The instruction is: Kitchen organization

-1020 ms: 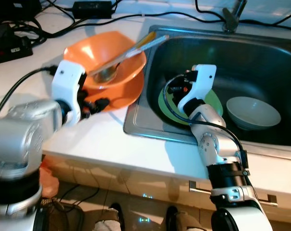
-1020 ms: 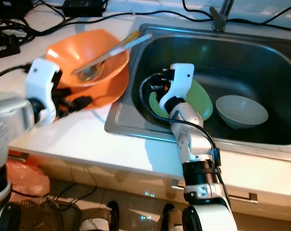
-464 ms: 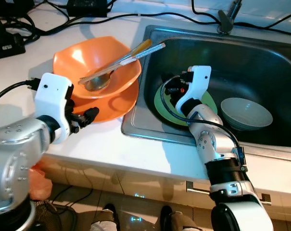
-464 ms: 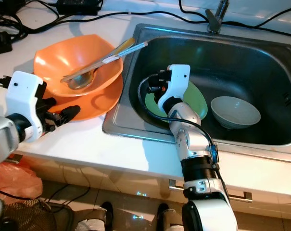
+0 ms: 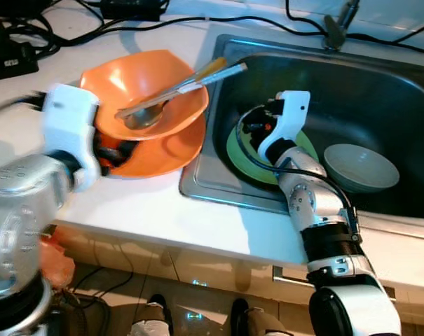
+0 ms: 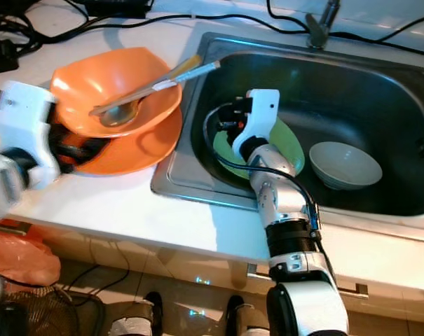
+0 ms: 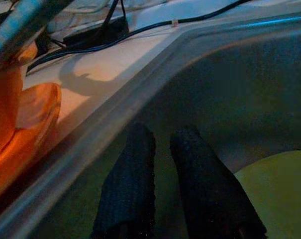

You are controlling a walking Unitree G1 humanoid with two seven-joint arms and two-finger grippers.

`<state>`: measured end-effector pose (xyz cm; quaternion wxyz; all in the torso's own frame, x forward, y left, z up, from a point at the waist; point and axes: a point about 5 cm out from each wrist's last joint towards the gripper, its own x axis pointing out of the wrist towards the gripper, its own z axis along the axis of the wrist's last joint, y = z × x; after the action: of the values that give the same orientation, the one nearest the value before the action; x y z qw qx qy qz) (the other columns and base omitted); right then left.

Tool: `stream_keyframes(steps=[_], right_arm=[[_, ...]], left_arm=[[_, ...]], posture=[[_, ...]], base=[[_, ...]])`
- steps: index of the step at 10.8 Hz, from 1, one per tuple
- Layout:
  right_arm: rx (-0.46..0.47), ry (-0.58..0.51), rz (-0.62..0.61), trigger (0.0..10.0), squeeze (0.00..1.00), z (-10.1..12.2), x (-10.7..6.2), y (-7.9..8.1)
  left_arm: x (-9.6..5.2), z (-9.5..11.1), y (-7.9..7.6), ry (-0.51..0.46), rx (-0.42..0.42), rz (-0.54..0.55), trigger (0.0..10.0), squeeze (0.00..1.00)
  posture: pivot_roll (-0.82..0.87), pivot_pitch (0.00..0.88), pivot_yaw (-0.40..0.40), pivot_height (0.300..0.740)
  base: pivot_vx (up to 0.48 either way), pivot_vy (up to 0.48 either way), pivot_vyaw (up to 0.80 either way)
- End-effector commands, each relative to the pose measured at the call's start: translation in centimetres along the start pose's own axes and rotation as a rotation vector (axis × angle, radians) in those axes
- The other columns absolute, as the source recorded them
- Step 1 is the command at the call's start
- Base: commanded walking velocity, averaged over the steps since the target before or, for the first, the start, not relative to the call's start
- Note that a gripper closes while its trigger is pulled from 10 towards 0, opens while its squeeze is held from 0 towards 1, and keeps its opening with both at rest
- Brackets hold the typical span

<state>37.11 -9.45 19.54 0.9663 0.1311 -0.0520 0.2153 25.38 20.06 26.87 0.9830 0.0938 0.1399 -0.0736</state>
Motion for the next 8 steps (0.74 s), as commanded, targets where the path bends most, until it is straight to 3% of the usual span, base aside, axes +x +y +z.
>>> stream_keyframes(steps=[1, 4, 6, 7, 8], right_arm=[[0.044, 0.037, -0.016, 10.0, 0.00, -1.6, -0.4, -0.4], [0.043, 0.034, -0.006, 10.0, 0.00, -1.5, -0.1, -0.4], [0.037, 0.030, -0.011, 10.0, 0.00, -1.4, -0.1, -0.6], [0.033, 0.028, -0.019, 10.0, 0.00, -1.5, -0.2, -0.9], [0.031, 0.024, -0.024, 10.0, 0.00, -1.4, -0.3, -1.1]], left_arm=[[-0.4, 0.4, 0.4, -0.008, 0.011, 0.020, 10.0, 0.00], [-0.7, -0.2, 4.7, 0.050, 0.180, 0.321, 10.0, 0.00], [-1.0, 0.2, 6.9, 0.043, 0.382, 0.526, 10.0, 0.00], [-1.5, 1.4, 8.4, -0.022, 0.535, 0.701, 10.0, 0.00], [-1.5, 3.1, 8.6, -0.152, 0.600, 0.796, 10.0, 0.00]], posture=[[0.27, 0.221, -0.048, 0.740], [0.26, 0.206, -0.050, 0.740], [0.24, 0.194, -0.047, 0.740], [0.23, 0.185, -0.046, 0.740], [0.22, 0.173, -0.045, 0.740]], base=[[0.000, 0.000, 0.00], [0.000, 0.000, 0.00], [0.000, 0.000, 0.00], [0.000, 0.000, 0.00], [0.000, 0.000, 0.00]])
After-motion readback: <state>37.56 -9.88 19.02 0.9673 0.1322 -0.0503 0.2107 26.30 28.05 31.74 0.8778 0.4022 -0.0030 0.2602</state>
